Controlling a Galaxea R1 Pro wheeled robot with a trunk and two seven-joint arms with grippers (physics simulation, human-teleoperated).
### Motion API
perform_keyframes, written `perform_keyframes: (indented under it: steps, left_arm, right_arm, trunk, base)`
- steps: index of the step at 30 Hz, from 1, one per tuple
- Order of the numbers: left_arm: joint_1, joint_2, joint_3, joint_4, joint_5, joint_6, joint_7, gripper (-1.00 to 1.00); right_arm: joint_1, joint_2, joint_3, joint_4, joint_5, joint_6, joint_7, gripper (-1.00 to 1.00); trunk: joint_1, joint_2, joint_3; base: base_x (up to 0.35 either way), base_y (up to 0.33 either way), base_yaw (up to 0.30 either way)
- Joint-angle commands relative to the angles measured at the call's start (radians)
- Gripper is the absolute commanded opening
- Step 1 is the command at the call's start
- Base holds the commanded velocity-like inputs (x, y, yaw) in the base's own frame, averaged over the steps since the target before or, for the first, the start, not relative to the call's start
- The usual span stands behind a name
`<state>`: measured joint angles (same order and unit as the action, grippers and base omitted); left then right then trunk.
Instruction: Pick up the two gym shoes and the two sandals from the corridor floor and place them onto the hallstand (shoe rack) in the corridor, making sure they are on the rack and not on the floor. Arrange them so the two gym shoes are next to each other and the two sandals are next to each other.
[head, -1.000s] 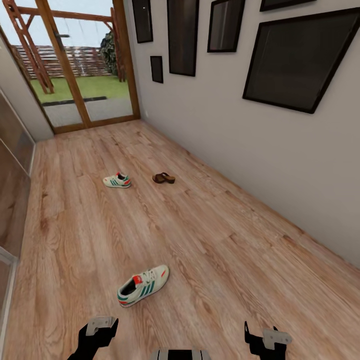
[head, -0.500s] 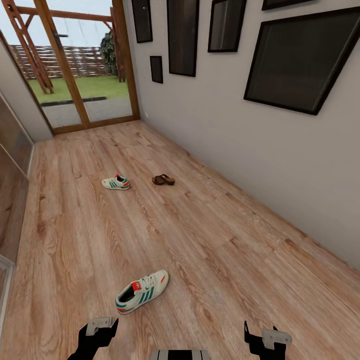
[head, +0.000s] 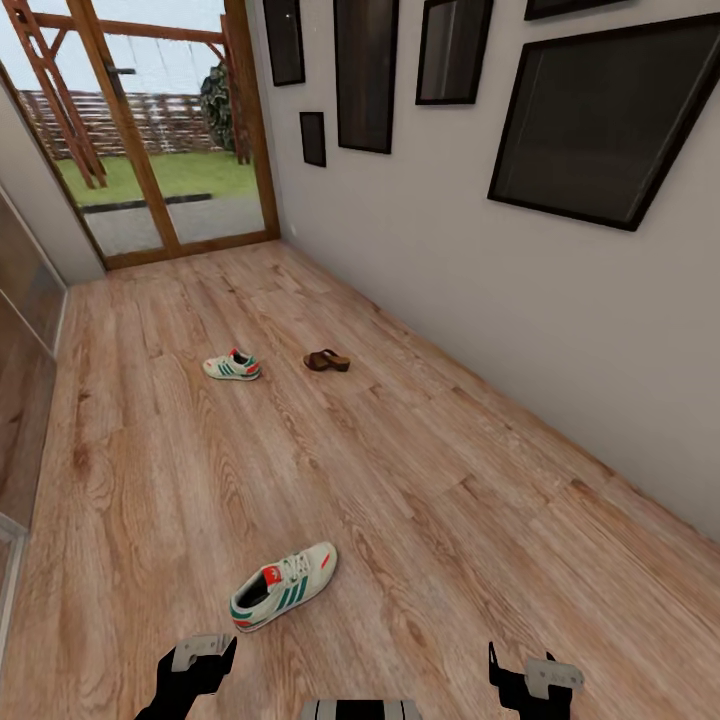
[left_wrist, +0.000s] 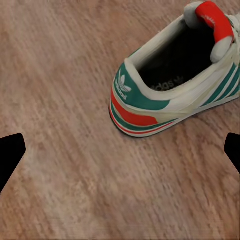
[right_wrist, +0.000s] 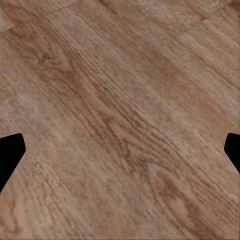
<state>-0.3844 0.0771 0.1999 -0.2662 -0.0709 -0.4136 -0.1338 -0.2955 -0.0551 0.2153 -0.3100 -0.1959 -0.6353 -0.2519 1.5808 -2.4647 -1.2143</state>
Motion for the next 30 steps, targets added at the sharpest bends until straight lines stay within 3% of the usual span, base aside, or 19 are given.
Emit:
perform_keyframes:
  steps: [1, 12, 30]
  left_arm:
    - [-0.001, 0.0, 0.009, 0.001, -0.007, -0.003, -0.006, 1.0]
    - [-0.001, 0.0, 0.009, 0.001, -0.007, -0.003, -0.006, 1.0]
    - [-0.001, 0.0, 0.009, 0.001, -0.006, -0.004, -0.006, 1.0]
  right_arm:
    - [-0.001, -0.001, 0.009, 0.0, -0.008, -0.003, -0.004, 1.0]
    - [-0.001, 0.0, 0.009, 0.0, -0.008, -0.003, -0.005, 1.0]
    - [-0.001, 0.0, 0.009, 0.0, -0.008, -0.003, -0.005, 1.0]
  trunk:
    - [0.0, 0.0, -0.001]
    - [0.0, 0.0, -0.001]
    - [0.0, 0.0, -0.001]
  base:
    - [0.149, 0.0, 0.0]
    - [0.166, 0.0, 0.0]
    - [0.019, 0.063, 0.0]
